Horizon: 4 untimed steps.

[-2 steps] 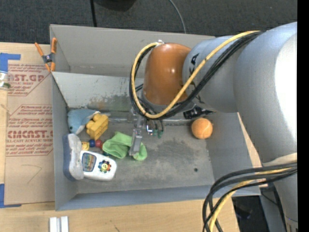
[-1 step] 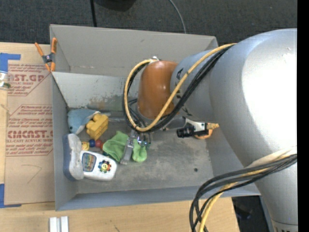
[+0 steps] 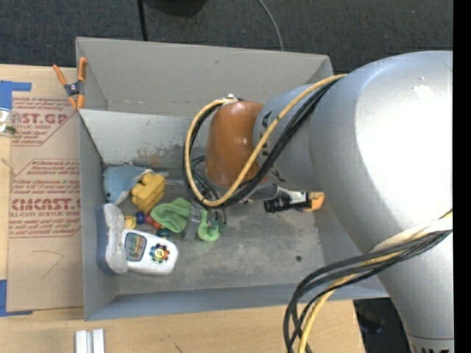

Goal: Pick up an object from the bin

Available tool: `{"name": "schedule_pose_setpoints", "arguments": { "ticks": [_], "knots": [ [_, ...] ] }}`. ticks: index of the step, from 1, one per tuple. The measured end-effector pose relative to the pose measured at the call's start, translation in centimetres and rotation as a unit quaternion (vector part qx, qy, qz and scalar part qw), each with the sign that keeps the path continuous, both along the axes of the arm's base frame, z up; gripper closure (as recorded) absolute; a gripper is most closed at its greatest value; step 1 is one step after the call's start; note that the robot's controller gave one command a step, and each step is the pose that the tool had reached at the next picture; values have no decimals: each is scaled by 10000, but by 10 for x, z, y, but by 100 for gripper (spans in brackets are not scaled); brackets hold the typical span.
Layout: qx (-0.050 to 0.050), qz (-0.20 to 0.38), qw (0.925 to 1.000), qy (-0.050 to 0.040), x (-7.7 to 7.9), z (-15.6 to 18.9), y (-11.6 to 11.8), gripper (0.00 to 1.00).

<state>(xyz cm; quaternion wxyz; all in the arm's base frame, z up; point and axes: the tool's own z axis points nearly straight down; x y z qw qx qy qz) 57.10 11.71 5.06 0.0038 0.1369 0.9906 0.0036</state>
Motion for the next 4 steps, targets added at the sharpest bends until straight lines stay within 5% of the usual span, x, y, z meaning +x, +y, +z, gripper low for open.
{"name": "schedule_pose_setpoints", "arguments": {
  "ticks": [4],
  "knots": [
    [-1, 28, 10000, -22, 0, 13, 0, 100]
  ]
}}
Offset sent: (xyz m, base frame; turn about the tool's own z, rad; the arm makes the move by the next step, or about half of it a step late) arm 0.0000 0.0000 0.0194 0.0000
